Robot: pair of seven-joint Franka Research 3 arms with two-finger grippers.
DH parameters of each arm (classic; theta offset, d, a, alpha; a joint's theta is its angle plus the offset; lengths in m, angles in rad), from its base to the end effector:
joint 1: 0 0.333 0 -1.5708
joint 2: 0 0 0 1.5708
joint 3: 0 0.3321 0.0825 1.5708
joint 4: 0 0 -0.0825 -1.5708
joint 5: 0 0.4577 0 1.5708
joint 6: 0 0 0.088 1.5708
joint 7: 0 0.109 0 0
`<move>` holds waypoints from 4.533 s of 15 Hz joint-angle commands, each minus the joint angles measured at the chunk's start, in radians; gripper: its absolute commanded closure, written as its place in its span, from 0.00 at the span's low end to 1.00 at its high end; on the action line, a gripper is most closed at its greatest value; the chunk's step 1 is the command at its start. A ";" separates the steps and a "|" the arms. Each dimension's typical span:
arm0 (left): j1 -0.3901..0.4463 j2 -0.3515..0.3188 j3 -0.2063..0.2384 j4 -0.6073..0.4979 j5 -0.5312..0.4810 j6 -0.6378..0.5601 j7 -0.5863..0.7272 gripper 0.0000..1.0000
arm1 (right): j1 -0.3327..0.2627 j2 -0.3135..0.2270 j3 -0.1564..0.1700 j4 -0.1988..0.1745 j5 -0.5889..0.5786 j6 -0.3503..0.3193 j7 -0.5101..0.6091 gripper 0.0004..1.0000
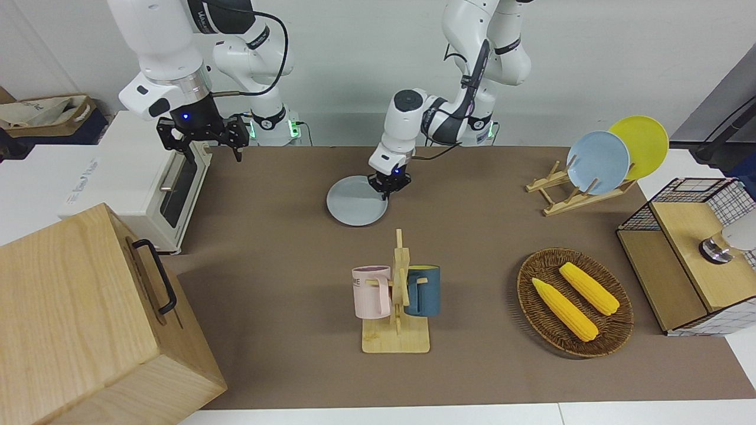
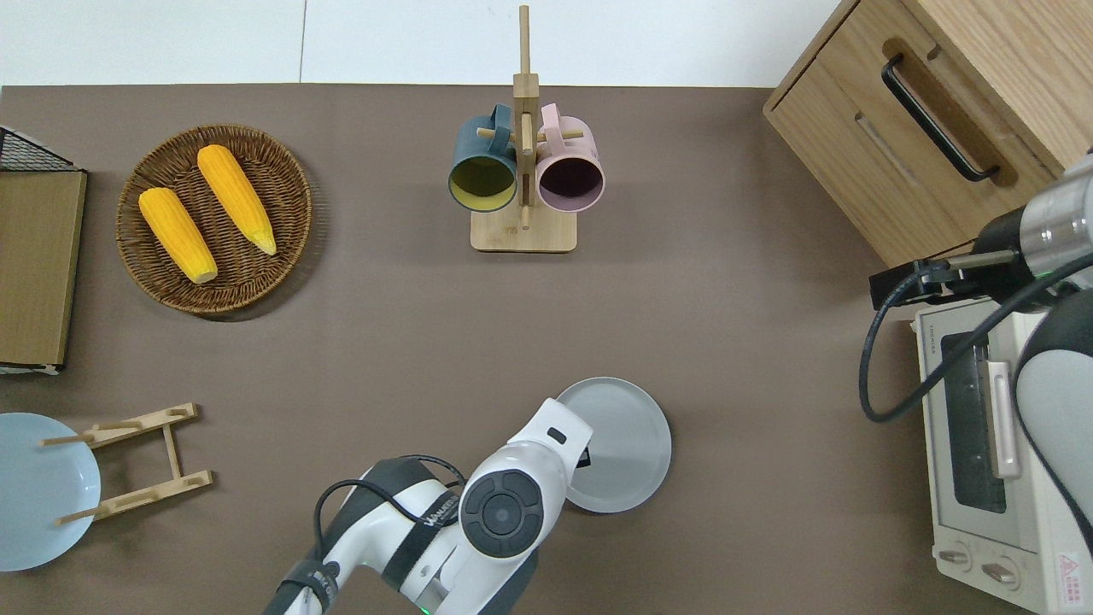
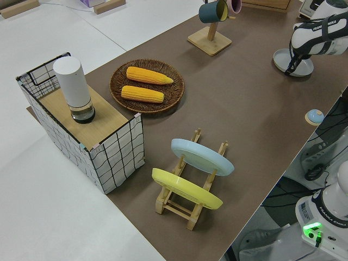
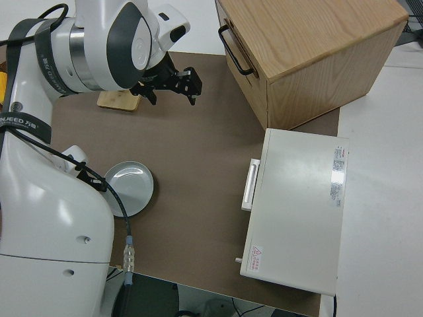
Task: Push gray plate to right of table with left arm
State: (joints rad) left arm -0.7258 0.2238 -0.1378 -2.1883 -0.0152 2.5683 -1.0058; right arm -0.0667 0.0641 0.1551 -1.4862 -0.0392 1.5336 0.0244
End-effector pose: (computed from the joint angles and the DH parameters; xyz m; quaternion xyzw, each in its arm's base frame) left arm 0.4060 -0.4749 0.2596 0.9935 0.0797 0.0311 0.0752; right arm 0.6436 0.0494 0.6411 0.9994 0.0313 -0.0071 0.0151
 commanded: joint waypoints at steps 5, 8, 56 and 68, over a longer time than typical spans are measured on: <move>-0.090 0.210 0.009 0.226 0.118 -0.005 -0.191 1.00 | -0.001 -0.006 0.000 0.001 0.007 -0.010 0.003 0.02; -0.103 0.223 0.009 0.255 0.118 -0.013 -0.209 1.00 | -0.001 -0.006 0.000 0.001 0.007 -0.010 0.003 0.02; 0.568 -0.225 0.034 0.289 -0.037 -0.789 0.819 0.01 | -0.001 -0.006 0.000 0.001 0.007 -0.010 0.003 0.02; 0.649 -0.299 0.176 0.415 0.011 -0.970 1.073 0.01 | -0.001 -0.006 0.000 0.001 0.007 -0.010 0.003 0.02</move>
State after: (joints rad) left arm -0.0817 -0.0736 0.0092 -1.8346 -0.0197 1.6612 0.0146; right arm -0.0667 0.0641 0.1551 -1.4862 -0.0392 1.5336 0.0244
